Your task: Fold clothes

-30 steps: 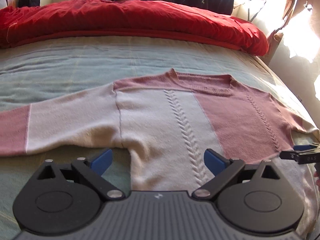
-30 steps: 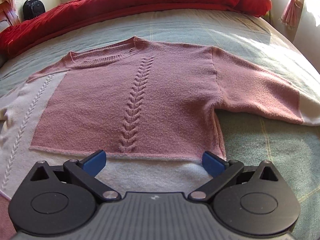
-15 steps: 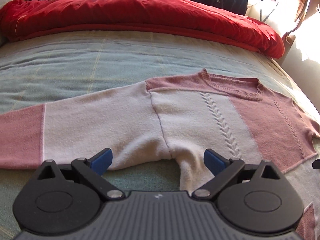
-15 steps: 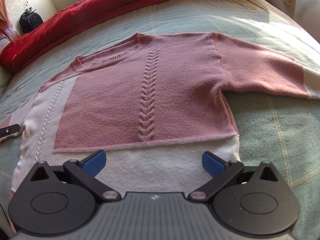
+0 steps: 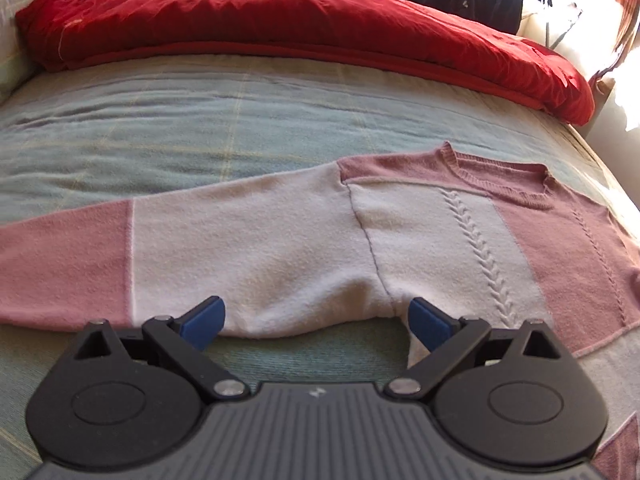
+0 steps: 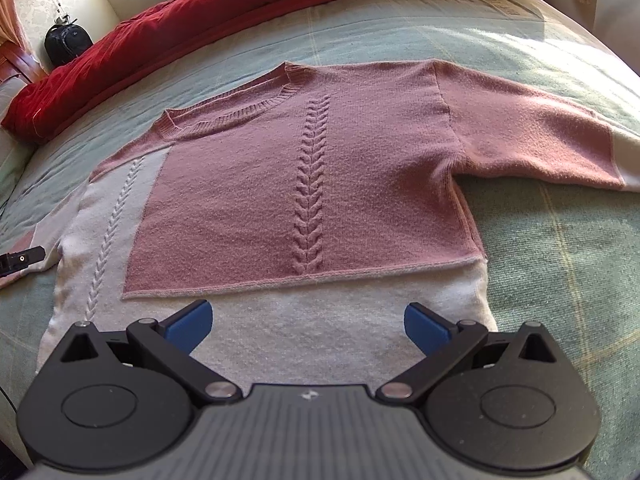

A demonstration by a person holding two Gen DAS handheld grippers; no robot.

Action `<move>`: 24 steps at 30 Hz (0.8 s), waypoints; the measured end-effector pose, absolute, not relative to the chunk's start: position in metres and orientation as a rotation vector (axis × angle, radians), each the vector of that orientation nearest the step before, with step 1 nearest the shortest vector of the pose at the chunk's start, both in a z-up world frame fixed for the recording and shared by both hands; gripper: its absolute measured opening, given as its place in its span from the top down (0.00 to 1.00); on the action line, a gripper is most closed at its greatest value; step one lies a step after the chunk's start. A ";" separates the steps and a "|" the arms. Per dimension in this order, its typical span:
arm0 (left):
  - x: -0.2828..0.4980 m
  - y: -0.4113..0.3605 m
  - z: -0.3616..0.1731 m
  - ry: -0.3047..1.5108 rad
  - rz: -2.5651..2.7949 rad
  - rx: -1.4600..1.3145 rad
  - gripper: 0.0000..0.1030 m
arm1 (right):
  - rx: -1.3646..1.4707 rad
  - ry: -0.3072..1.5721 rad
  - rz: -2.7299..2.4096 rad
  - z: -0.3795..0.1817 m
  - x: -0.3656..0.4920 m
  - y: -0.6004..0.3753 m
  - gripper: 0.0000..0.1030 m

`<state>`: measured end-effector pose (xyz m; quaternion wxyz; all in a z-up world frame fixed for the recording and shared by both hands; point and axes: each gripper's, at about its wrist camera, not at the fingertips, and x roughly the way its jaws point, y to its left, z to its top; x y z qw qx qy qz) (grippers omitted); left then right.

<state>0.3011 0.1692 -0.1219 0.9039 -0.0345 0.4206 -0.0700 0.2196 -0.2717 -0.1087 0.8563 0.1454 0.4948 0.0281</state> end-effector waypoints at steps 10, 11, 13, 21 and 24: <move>0.310 0.213 -0.152 0.870 -0.030 -0.278 0.05 | 0.280 1.048 0.047 -0.109 0.221 -0.266 0.00; 0.307 0.215 -0.150 0.872 -0.028 -0.273 0.05 | 0.277 1.050 0.044 -0.110 0.221 -0.267 0.00; 0.299 0.225 -0.143 0.880 -0.003 -0.270 0.05 | 0.275 1.053 0.040 -0.111 0.222 -0.269 0.00; 0.297 0.292 -0.117 0.833 0.139 -0.329 0.05 | 0.264 1.059 0.049 -0.115 0.224 -0.259 0.00; 0.312 0.310 -0.124 0.826 0.158 -0.392 0.05 | 0.260 1.067 0.041 -0.115 0.226 -0.253 0.00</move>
